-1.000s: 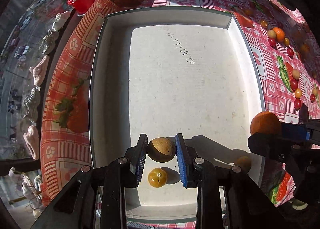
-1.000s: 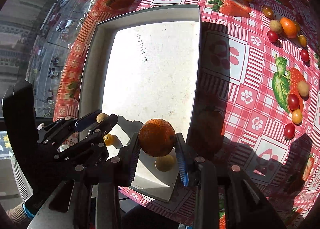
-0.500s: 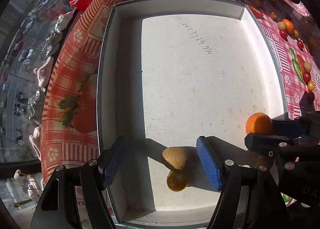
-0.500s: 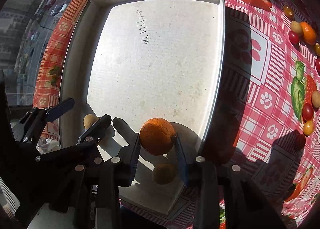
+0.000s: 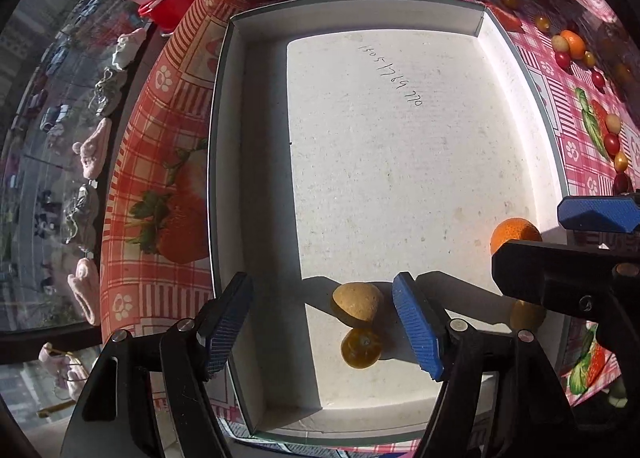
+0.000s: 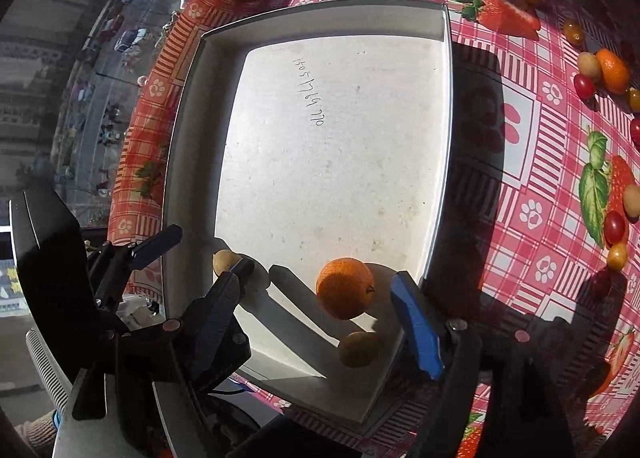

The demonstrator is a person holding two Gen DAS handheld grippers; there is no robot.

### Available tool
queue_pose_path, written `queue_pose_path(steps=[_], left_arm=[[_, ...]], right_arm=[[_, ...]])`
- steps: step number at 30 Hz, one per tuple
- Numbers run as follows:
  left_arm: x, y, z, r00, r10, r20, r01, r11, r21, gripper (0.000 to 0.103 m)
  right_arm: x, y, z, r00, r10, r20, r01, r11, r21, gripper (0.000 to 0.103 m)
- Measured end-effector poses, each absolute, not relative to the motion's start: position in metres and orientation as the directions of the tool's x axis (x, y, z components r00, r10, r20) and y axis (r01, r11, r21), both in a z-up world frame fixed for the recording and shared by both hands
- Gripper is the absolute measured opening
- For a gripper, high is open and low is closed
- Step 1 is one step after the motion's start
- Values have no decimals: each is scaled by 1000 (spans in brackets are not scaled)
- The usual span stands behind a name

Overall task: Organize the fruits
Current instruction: 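Move both open grippers back toward the fruits on the tablecloth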

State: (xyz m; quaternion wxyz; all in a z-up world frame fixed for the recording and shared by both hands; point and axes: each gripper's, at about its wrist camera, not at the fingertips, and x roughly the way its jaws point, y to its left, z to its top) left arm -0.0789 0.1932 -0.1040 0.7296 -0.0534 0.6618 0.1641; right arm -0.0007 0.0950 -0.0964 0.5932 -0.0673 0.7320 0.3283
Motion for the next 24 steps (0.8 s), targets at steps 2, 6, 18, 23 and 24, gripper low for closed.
queue_pose_path(steps=[2,6,18,23,24], left_arm=[[-76,193,-97,82,173,-982,-299,944,141,74],[-67,181,-84,112,169,-979,-270,954,134,74],[-15,81,-47,213,73,-974,-67,996,60,74],[19,38,-46,216,18,-976,-2,1000,18,74],[26,31,-48,216,9,-976,8,1000,11,74]], right_arm=[[4,85,-89,-263,299,-917,-482,783,393,81],[13,59,-81,-222,306,-926,-435,819,375,82],[40,-100,-93,-158,210,-965,-160,959,235,82],[50,-162,-96,-130,162,-978,-48,984,169,82],[53,-172,-96,-120,154,-981,-32,987,159,82]])
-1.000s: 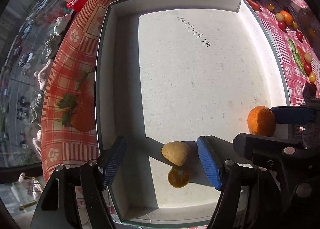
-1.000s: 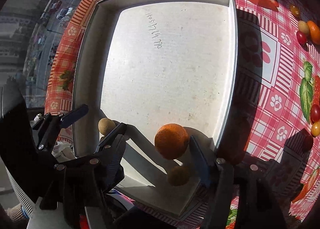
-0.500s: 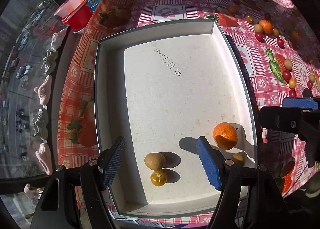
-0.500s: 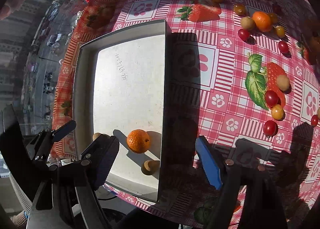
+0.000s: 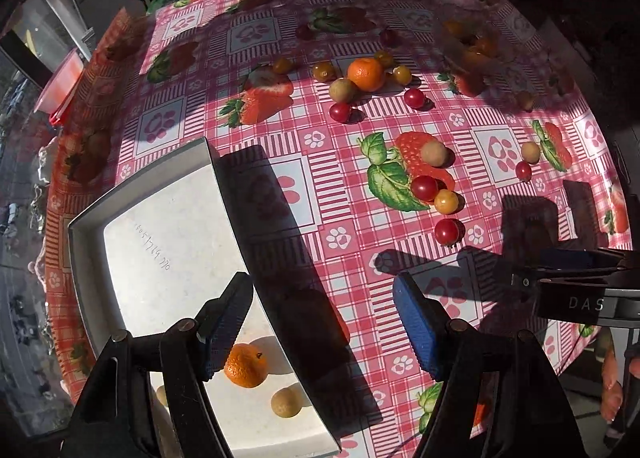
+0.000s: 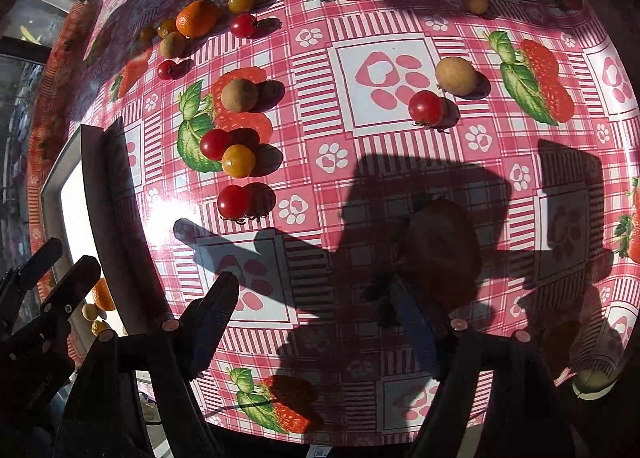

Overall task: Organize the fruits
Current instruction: 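Move both open grippers back toward the fruits on the tablecloth, then grasp a brown kiwi-like fruit with the left gripper while the right grasps a yellowish fruit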

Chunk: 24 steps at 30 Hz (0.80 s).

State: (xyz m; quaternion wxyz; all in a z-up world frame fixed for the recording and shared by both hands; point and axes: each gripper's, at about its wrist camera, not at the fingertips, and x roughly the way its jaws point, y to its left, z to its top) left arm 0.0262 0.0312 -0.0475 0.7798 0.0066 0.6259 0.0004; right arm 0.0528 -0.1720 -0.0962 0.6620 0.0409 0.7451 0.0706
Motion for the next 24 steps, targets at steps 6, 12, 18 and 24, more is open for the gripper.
queue_pose_path(steps=[6,12,18,24], left_arm=[[70,-11,-61,216,-11,-976,60,998,2,74],[109,-33,-87,187,17,-982,58,998,29,74],[132,-40,-107,159,32,-987,32,999,38,74],[140,-47,-120,149,42,-988,34,998,47,73]], right_arm=[[82,-222,-93,-54,126,-991,51,991,123,81],[120,-241,-96,-7,126,-992,72,989,125,81],[151,-241,-110,5,127,-992,53,990,127,81],[163,-235,-120,0,124,-992,47,991,123,76]])
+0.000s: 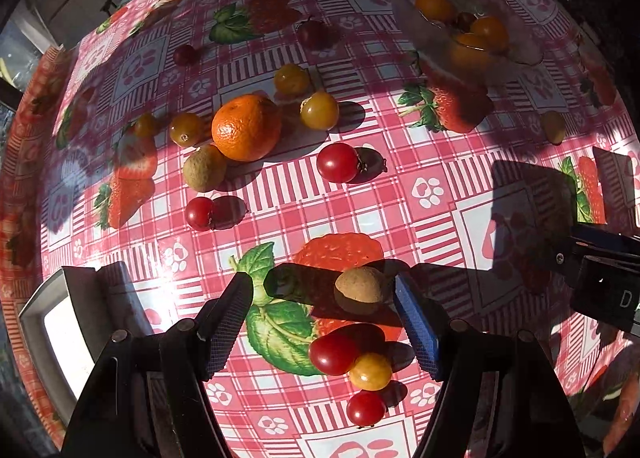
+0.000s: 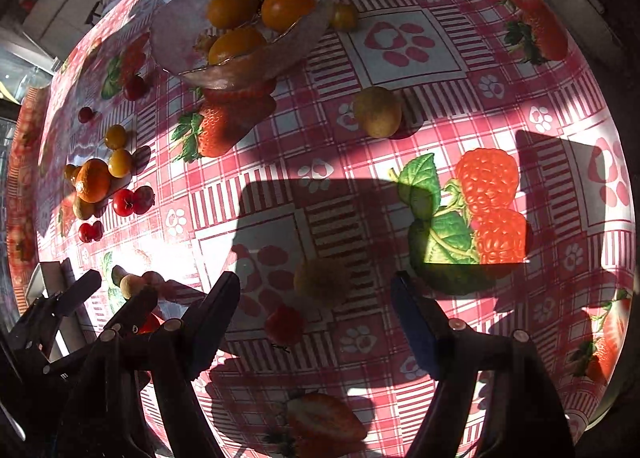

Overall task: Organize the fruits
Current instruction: 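Grasp a brown kiwi-like fruit with the left gripper while the right grasps a yellowish fruit, then carry both fruits into the white tray and open both grippers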

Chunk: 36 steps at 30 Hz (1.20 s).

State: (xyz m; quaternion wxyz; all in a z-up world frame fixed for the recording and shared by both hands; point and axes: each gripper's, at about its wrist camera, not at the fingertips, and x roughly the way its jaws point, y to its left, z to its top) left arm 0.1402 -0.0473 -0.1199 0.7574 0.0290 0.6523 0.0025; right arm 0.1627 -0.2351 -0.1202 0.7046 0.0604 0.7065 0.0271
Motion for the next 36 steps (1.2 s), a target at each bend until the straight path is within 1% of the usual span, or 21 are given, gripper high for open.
queue_pose_path(steps=[2,4,5,6,7,9,10,14,18,23,30,36], left_arm=[[141,-47,-122,145,38,-989,32,999,43,73],[142,-47,-122,149,25,-989,32,999,30,67],[142,-47,-122,149,16,-989,33,999,21,61],[142,-48,-120,151,5,-989,37,999,10,54],[141,-50,-120,155,3,-988,45,999,10,50],[140,-53,-118,160,-13,-987,67,998,-2,32],[139,-58,-118,160,-22,-987,79,997,-10,27],[139,-60,-113,161,-67,-985,79,995,-54,28],[133,-52,-98,189,-89,-978,65,995,-78,28],[122,-37,-80,214,-101,-972,44,995,-94,28],[94,-12,-59,236,-96,-967,18,995,-94,28],[74,10,-53,245,-93,-965,-32,994,-104,28]], right_arm=[[171,-221,-126,14,103,-995,24,994,104,66],[174,-215,-127,22,90,-996,7,996,90,46],[175,-214,-127,23,86,-996,1,996,86,41],[175,-213,-127,24,81,-996,-3,997,81,32],[176,-210,-127,24,82,-996,-7,997,82,29],[176,-210,-127,28,92,-995,-6,996,92,29],[177,-210,-127,28,99,-995,-2,995,99,29],[162,-231,-113,40,149,-988,19,989,149,29],[153,-238,-100,48,175,-983,12,984,175,29],[139,-241,-86,45,198,-979,8,980,199,30],[125,-220,-76,40,219,-975,-19,976,219,30],[112,-201,-70,30,229,-973,-48,973,227,30]])
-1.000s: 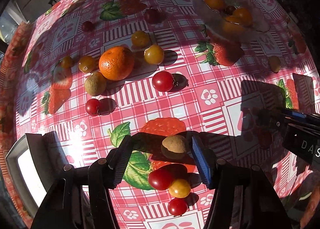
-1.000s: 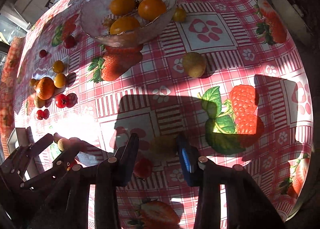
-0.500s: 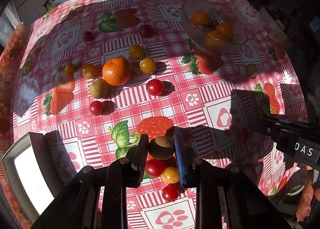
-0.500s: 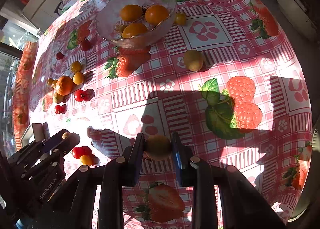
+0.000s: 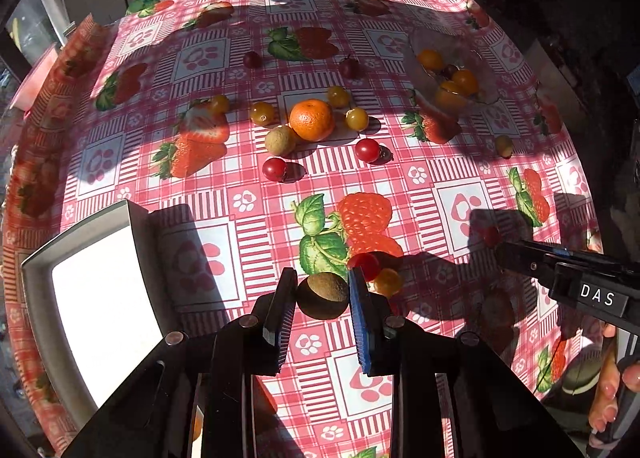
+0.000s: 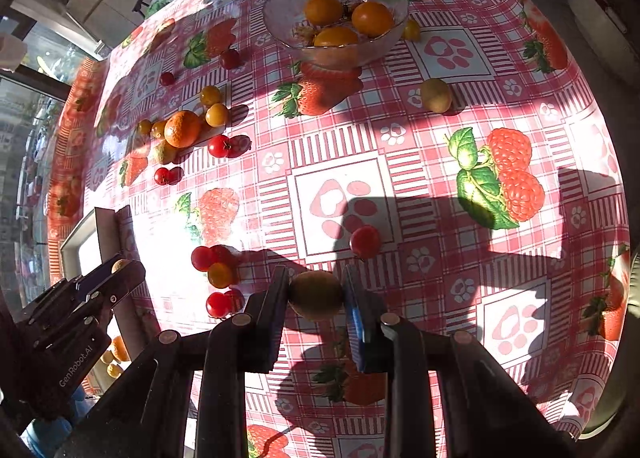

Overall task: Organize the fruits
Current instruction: 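Carry both fruits into the white tray and open both grippers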

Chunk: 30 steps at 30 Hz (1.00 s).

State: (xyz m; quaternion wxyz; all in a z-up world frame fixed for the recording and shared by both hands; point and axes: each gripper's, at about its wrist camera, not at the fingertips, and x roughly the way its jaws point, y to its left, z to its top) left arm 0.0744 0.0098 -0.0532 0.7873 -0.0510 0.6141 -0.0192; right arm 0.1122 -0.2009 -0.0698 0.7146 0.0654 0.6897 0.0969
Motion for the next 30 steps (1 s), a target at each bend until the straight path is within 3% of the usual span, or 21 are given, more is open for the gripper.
queue_pose_path(steps=[30], left_arm=[[-30,163,-50,244,30,-969,-315,948,-50,28]], right_arm=[[55,10,-56,-81,300,-950,-372,876,309,30]])
